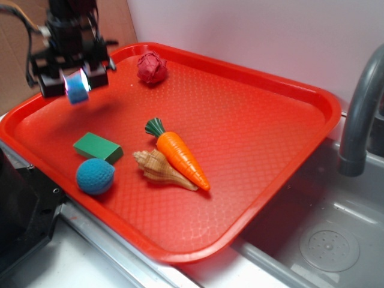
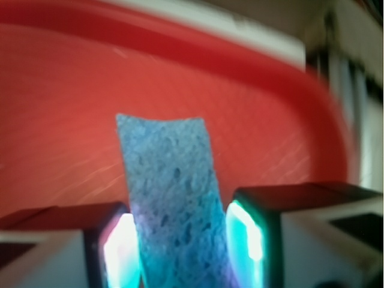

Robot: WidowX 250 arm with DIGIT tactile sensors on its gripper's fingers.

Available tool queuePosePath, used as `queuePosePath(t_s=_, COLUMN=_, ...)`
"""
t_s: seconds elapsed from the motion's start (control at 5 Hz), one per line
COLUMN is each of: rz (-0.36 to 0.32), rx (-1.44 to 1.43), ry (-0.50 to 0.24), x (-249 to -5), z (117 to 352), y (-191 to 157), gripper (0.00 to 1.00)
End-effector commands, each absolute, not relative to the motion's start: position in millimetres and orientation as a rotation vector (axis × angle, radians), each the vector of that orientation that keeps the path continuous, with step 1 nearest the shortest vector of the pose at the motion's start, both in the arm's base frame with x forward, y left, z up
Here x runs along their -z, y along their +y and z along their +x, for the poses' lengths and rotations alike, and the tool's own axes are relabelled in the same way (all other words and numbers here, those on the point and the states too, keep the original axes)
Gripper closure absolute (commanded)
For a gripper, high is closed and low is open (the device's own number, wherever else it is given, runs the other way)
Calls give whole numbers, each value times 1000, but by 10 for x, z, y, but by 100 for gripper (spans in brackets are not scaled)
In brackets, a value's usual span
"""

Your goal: Grab the blue sponge.

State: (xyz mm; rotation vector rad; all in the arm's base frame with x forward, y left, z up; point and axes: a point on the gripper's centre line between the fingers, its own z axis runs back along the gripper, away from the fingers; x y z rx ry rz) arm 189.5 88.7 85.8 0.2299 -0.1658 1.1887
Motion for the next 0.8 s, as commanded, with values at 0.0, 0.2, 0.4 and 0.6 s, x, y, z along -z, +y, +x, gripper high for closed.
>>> queuePosePath(t_s=0.0, rz=176, rx=-715, ry=-265, x=-1622, z=2138, y=401, gripper=100)
queuePosePath(t_s=0.2, rz=114, rx=-470, ry=-243, x=-1714, z=2160, y=300, gripper=100)
queuePosePath(t_s=0.4, rz=31, rx=-377, ry=-273, x=-1793, z=2051, y=293, gripper=100)
queuePosePath(t_s=0.6, rz=5, rx=-384, ry=-249, x=-1764, z=2035, y=324, gripper=100)
